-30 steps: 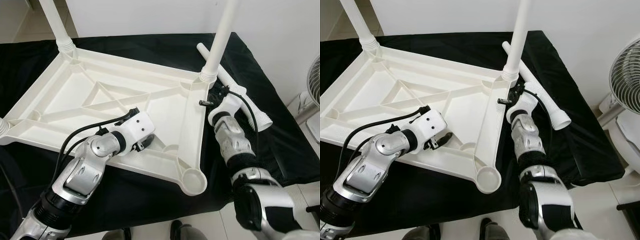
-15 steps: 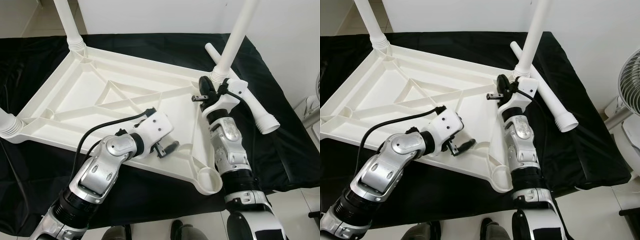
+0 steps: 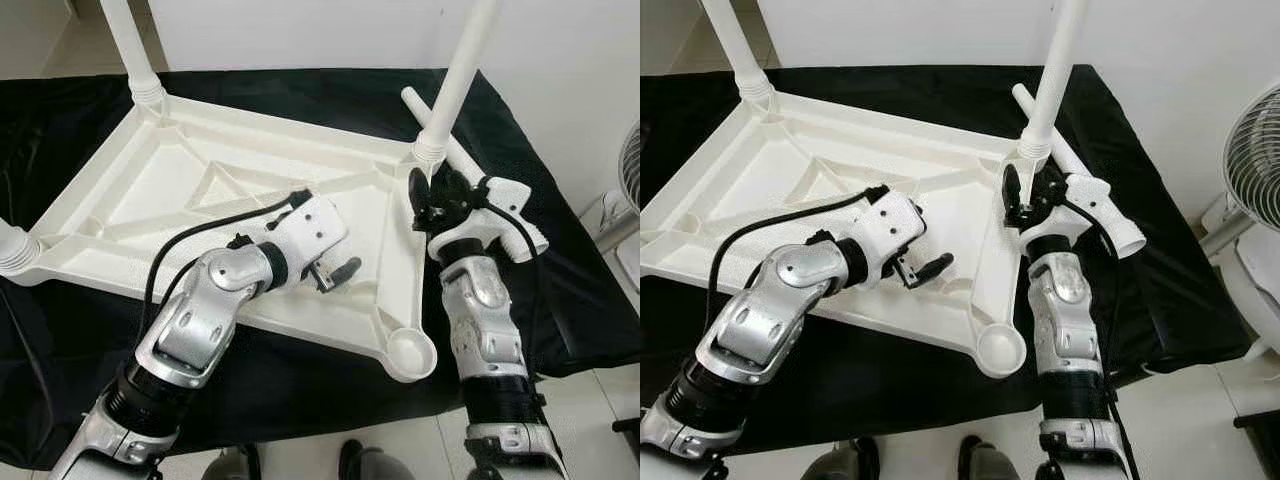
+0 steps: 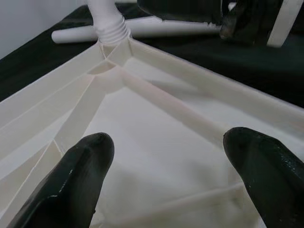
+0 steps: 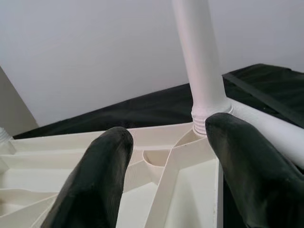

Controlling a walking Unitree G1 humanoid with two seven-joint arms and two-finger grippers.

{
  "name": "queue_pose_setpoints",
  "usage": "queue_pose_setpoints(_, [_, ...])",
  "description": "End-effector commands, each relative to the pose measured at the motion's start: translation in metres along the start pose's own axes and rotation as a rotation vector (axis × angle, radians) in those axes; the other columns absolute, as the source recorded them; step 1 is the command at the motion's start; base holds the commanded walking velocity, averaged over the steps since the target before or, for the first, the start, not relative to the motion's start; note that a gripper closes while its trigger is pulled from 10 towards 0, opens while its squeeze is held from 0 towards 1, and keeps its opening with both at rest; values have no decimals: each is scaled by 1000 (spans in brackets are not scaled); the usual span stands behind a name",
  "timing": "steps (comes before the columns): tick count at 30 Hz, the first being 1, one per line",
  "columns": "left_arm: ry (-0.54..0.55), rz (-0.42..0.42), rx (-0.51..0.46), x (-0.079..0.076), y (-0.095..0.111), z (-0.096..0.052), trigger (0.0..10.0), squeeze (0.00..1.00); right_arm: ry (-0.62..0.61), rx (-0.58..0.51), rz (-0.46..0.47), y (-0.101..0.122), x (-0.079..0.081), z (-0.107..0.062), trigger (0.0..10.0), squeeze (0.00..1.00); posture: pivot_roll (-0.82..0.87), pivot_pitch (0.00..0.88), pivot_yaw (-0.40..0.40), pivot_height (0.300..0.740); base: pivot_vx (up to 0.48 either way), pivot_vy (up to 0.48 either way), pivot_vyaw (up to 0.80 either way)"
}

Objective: Building children table

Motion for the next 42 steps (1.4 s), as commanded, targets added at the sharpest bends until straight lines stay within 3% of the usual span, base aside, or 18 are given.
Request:
queue_pose_setpoints(1, [-53, -17, -42, -6, 7, -2, 10000, 0, -33, -16, -2, 5, -6, -6, 10000, 0, 84, 167, -25, 740, 0, 0, 0])
queue_pose_setpoints(6, [-151, -65, -92, -13, 10, -9, 10000, 0, -96, -31, -28, 16, -17, -20, 10000, 0, 81, 169, -27, 740, 0, 0, 0])
queue_pose_setpoints(13, [-255, -26, -156, -23, 11, -15, 10000, 0, -138, 2, -91, 18, -28, -48, 10000, 0, 66, 171, -24, 740, 0, 0, 0])
queue_pose_setpoints(18, [-318, -10, -110, -33, -5, -12, 10000, 0, -142, 55, -115, 14, -25, -70, 10000, 0, 47, 170, -17, 740, 0, 0, 0])
queue_pose_setpoints(26, [-377, 39, -59, -43, -21, -8, 10000, 0, -140, 66, -111, 18, -20, -76, 10000, 0, 33, 167, -13, 740, 0, 0, 0])
queue_pose_setpoints(32, [-368, 46, -17, -42, -33, -4, 10000, 0, -130, 69, -111, 20, -16, -79, 10000, 0, 28, 165, -12, 740, 0, 0, 0])
queue_pose_setpoints(34, [-286, 31, 64, -28, -53, 6, 10000, 0, -115, 73, -104, 22, -10, -81, 10000, 0, 25, 163, -13, 740, 0, 0, 0])
queue_pose_setpoints(42, [-218, 41, 137, -10, -69, 11, 10000, 0, -107, 73, -109, 24, -8, -81, 10000, 0, 20, 159, -16, 740, 0, 0, 0])
Point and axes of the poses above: a point about 5 cm out from each wrist's last joint towards the gripper, its own z axis pointing out of the wrist towards the gripper, its own y axis along the axis of the wrist's last joint, x = y × z, the point moved 1 cm from there along z, pointing out of the wrist towards the gripper, and after that the axes turned 3 degrees about z, right-handed, at the moved point
